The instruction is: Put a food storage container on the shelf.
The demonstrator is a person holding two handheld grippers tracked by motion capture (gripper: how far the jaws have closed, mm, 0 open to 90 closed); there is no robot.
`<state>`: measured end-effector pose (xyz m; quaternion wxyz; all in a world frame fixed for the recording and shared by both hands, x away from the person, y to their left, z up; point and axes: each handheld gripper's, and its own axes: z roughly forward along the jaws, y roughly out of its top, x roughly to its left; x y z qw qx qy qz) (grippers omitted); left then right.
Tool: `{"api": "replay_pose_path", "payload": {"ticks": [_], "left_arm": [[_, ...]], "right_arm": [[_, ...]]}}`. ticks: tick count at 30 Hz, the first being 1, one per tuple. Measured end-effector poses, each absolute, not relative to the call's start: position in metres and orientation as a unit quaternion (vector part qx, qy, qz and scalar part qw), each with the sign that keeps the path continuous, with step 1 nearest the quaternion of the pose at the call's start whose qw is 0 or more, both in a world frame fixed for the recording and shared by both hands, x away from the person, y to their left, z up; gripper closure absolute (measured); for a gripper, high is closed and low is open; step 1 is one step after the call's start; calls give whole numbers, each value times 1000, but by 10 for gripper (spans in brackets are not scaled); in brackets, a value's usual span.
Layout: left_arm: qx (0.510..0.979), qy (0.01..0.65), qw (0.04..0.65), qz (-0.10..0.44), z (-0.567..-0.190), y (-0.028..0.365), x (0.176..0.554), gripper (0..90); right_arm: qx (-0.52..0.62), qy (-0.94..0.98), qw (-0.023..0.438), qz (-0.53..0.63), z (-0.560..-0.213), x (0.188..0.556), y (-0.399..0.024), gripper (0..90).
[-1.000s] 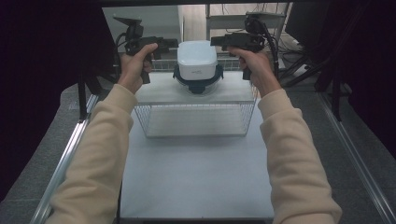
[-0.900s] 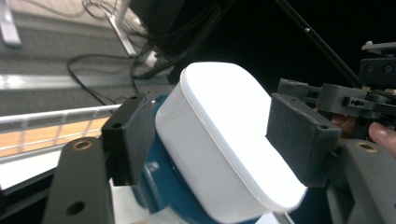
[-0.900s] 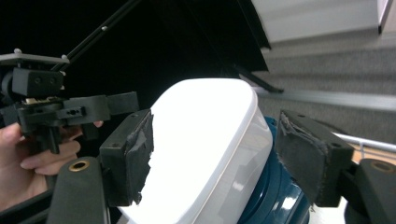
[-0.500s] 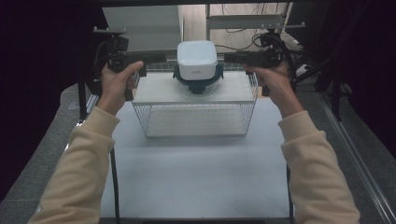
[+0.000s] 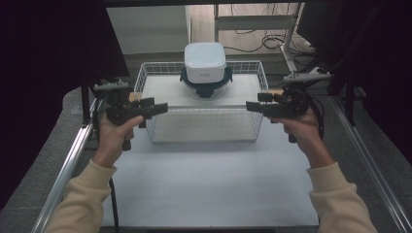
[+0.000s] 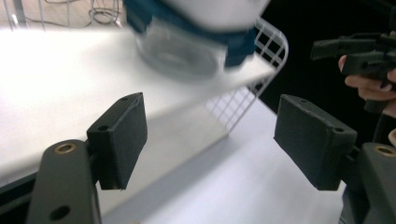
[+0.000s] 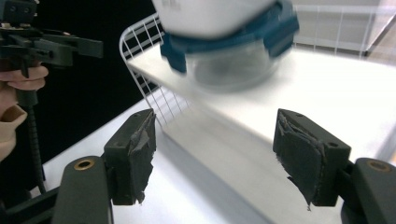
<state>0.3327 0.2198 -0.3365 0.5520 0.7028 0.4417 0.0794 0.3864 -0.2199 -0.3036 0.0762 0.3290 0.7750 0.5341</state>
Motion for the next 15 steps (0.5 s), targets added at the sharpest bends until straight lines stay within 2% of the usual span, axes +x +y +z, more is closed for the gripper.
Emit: {"api": "replay_pose_path", "payload": {"ticks": [9, 15], "left_arm": [[719, 455, 517, 92, -396, 219, 296, 246], [725, 468, 497, 89, -425, 218, 285, 244]], "right_arm": [[329, 780, 71, 528, -364, 349, -231, 295], [341, 787, 63, 510, -403, 334, -235, 294]]}}
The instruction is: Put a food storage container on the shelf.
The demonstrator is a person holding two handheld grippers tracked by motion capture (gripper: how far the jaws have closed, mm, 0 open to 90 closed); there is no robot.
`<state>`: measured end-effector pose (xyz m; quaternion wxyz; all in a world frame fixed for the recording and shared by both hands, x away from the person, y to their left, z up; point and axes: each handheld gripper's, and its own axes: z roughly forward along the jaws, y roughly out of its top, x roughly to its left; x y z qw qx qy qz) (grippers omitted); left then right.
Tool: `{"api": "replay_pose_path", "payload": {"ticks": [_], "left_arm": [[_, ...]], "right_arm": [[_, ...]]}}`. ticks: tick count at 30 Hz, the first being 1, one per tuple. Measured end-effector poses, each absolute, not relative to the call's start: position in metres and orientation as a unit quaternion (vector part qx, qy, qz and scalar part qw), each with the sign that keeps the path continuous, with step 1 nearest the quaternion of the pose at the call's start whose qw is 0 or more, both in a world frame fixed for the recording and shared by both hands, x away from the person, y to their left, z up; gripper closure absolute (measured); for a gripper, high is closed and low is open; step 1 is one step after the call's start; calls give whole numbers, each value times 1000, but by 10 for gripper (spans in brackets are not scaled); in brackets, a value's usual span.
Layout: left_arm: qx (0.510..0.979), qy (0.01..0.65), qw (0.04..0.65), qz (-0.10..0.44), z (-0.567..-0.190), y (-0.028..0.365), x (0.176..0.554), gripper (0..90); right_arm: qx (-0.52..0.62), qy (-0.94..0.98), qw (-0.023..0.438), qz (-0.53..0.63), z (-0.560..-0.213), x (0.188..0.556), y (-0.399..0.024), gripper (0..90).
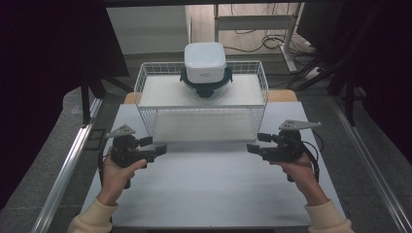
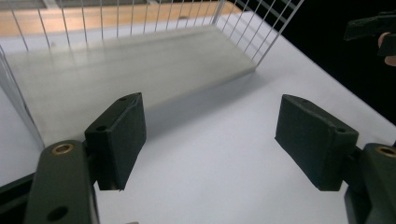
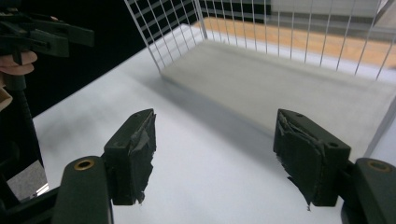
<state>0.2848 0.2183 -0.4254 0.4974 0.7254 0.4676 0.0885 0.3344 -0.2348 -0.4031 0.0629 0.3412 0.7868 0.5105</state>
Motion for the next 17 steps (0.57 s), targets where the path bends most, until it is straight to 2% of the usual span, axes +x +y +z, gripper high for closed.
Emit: {"api": "replay_pose_path", "payload": {"ticks": [7, 17], "left_arm": [[725, 479, 488, 84, -439, 219, 285, 242], [727, 480, 484, 80, -445, 218, 285, 241]], "right_arm": [[351, 792, 60, 496, -420, 332, -238, 292], [349, 788, 65, 502, -420, 329, -240, 286]]}}
